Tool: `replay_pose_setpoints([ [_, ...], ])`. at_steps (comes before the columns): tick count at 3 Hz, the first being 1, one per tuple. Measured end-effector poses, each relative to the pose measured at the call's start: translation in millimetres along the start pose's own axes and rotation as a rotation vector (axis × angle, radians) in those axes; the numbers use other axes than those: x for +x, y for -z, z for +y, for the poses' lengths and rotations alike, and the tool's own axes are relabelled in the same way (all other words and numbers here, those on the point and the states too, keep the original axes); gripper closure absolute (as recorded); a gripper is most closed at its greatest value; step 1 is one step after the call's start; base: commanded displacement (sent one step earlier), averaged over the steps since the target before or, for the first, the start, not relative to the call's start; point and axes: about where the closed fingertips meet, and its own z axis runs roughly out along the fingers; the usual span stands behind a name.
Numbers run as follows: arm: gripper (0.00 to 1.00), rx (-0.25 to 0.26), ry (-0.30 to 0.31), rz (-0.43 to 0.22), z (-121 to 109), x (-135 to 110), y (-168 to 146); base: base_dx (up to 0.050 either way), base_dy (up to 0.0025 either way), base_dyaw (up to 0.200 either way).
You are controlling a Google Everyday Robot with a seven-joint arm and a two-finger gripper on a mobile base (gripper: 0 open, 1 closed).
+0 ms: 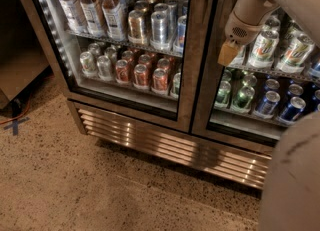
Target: Close right fridge door
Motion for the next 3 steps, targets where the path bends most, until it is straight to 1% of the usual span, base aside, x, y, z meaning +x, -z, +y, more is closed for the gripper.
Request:
replay_pose_setpoints([
  [1,1.0,0.012,0.0,-0.013,13.1,1.4,-0.7,0.0,0.0,0.0],
  [2,1.0,0.012,0.0,-0.013,16.4,2.2,0.1,0.0,0.0,0.0],
  [3,1.0,0.008,0.025,-0.03,31.8,7.0,-3.3,0.0,0.0,0.0],
])
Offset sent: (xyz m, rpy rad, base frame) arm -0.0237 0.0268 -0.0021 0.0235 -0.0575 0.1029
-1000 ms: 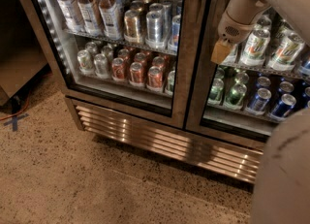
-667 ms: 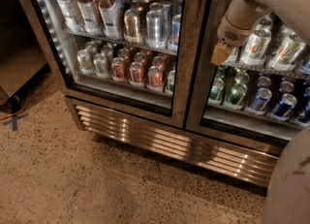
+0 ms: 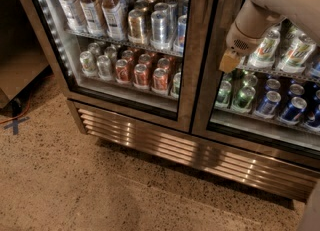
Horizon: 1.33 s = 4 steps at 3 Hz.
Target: Close right fridge door
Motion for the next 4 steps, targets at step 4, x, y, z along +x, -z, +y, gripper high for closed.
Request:
replay_pose_setpoints([
  [4,1.0,-0.038,0.037,-0.026,81.7,40.6,-2.6,0.0,0.0,0.0],
])
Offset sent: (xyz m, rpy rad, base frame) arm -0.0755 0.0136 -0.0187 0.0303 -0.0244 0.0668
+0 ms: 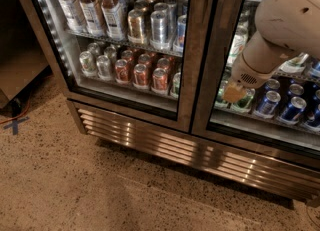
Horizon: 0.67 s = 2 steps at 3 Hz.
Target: Close right fridge door
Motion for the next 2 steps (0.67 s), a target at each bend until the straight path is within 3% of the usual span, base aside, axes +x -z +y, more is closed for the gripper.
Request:
replay_pose_setpoints([
  [2,1.0,-0.01,-0.002,-0.013,8.7,9.9,0.7,0.0,0.0,0.0],
])
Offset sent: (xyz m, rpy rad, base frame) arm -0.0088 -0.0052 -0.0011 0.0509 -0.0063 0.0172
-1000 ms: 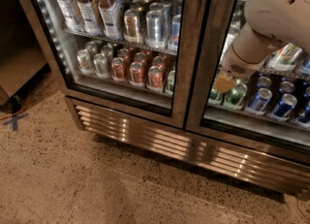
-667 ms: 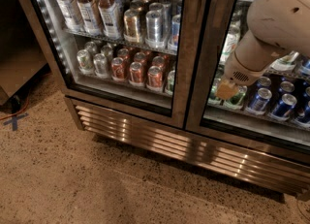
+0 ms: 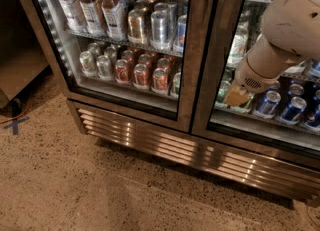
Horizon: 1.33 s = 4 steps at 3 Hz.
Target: Close right fridge door
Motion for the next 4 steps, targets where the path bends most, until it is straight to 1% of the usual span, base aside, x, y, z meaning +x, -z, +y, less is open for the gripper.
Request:
replay_pose_setpoints([
  [1,1.0,-0.052,-0.023,-0.086,-18.3,16.1,0.7,0.0,0.0,0.0],
  [2,1.0,-0.113,-0.021,-0.216,-33.6,3.6,7.4,0.0,0.0,0.0],
  [3,0.84,-0.119,-0.02,-0.249,-37.0,-4.9,11.1,0.0,0.0,0.0],
  [4,0.0,-0.119,-0.02,-0.249,-37.0,-4.8,11.0,-0.05,0.00013,-0.001],
])
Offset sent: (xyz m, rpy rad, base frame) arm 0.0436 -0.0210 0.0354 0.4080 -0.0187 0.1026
